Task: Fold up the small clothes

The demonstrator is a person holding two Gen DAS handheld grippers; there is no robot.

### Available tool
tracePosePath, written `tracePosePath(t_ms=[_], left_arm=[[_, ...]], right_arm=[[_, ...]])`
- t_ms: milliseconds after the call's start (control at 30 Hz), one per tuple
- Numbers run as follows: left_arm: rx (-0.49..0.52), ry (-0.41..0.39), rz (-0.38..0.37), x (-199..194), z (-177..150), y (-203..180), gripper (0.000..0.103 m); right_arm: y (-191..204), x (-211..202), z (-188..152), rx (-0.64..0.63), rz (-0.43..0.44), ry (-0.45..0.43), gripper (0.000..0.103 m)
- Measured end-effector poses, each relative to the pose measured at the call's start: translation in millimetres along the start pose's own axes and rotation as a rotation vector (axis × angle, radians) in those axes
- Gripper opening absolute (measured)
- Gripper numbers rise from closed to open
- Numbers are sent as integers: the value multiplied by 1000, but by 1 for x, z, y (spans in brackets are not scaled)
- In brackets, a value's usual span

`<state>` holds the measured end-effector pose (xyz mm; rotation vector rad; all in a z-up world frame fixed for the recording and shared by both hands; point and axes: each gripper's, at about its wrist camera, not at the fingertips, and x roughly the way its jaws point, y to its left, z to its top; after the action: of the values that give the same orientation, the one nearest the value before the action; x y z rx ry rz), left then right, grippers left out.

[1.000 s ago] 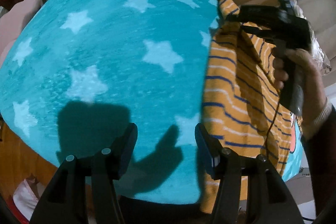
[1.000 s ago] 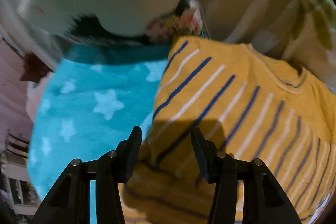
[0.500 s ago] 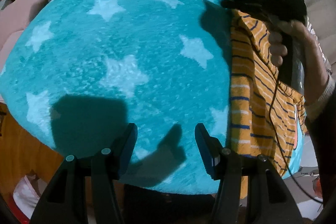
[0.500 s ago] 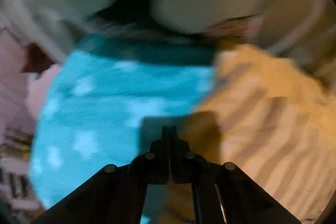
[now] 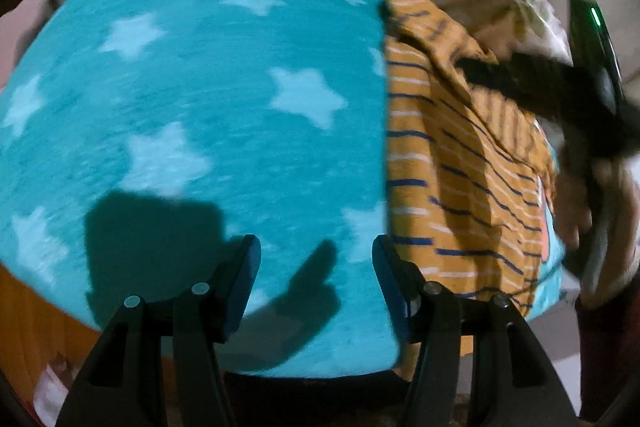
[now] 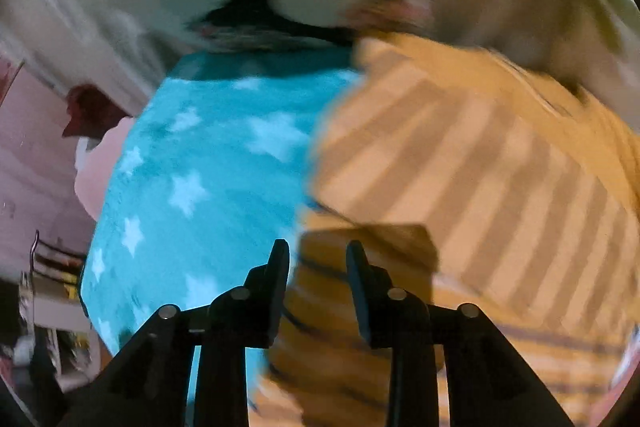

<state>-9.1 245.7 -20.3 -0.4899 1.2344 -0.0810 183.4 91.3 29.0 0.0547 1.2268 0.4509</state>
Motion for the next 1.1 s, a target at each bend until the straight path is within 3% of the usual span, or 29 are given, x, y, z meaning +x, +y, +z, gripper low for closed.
tracePosePath(t_ms=[167,300,400,533,667,700,733,767,800,833,867,1100], left_arm=[[86,48,-57,18,0,-32,58],[109,77,-88,30,-7,-52,58],[102,85,-86,35,-13,-63,58],[70,86,-58,43,-27,-75,63],[52,59,-8,45,-42,-85,64],[54,51,16,45,-46,-89,59],[58,48,41,46,-49,-92,30],[66,59,77,48,-51,-95,10],[55,67,88,49,-54,-94,8],[36,59,87,46,-54,-90,7],[19,56,93,43,-56,-88,7],[-74,10,135,5,-79,-74,7]], right_arm=[[-80,-60,-67,135,-131,-16,36],[-142,-109,-123,255,-257,-29,50],[-185,-131,-165,341,-332,-9,52],[-226,-133,-207,441,-274,35,53],[-225,-120,-219,410,-156,44,53],[-225,-117,-220,396,-137,44,53],[-219,-114,-219,363,-125,44,53],[-216,-112,-218,329,-138,34,53],[-213,-111,-218,300,-140,32,46],[-210,-111,-217,267,-130,31,21],[-210,-110,-216,256,-113,37,13],[-207,-134,-237,181,-34,75,10]])
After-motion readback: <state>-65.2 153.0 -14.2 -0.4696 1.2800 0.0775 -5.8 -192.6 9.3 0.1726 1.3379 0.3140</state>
